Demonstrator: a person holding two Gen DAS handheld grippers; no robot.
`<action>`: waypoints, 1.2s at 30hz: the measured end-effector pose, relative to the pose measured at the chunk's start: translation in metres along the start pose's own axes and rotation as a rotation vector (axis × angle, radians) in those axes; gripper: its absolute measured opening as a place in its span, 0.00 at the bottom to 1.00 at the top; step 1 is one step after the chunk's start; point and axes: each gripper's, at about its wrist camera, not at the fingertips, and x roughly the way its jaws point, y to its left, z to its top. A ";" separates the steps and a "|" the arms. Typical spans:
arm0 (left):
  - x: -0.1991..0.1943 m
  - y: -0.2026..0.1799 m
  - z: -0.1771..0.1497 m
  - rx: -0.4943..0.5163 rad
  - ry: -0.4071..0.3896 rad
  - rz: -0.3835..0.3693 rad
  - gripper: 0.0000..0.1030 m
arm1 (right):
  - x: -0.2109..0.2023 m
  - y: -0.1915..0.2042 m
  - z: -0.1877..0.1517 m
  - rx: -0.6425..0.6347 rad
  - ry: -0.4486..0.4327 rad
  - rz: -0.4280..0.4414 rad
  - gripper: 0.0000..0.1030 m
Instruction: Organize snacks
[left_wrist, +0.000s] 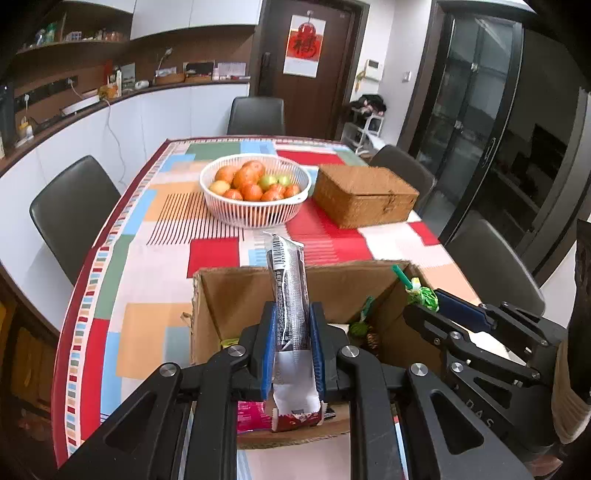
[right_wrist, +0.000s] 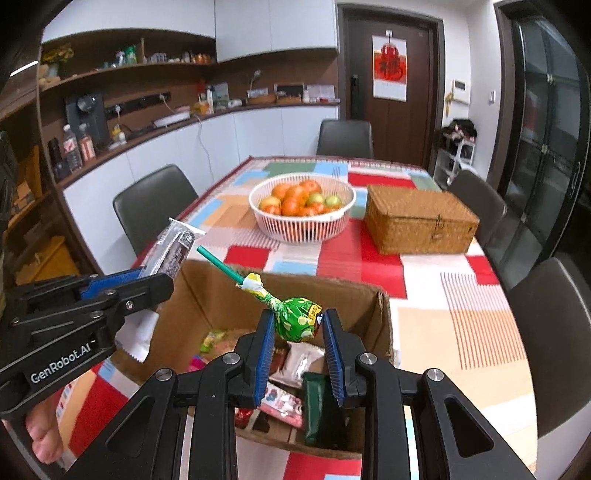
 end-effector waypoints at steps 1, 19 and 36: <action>0.003 0.001 -0.001 -0.001 0.007 0.006 0.18 | 0.005 -0.001 -0.001 0.003 0.017 0.000 0.27; -0.075 -0.015 -0.045 0.074 -0.159 0.145 0.49 | -0.035 -0.001 -0.036 0.053 -0.020 -0.015 0.56; -0.163 -0.032 -0.128 0.072 -0.344 0.216 0.93 | -0.149 0.015 -0.104 0.062 -0.250 -0.106 0.84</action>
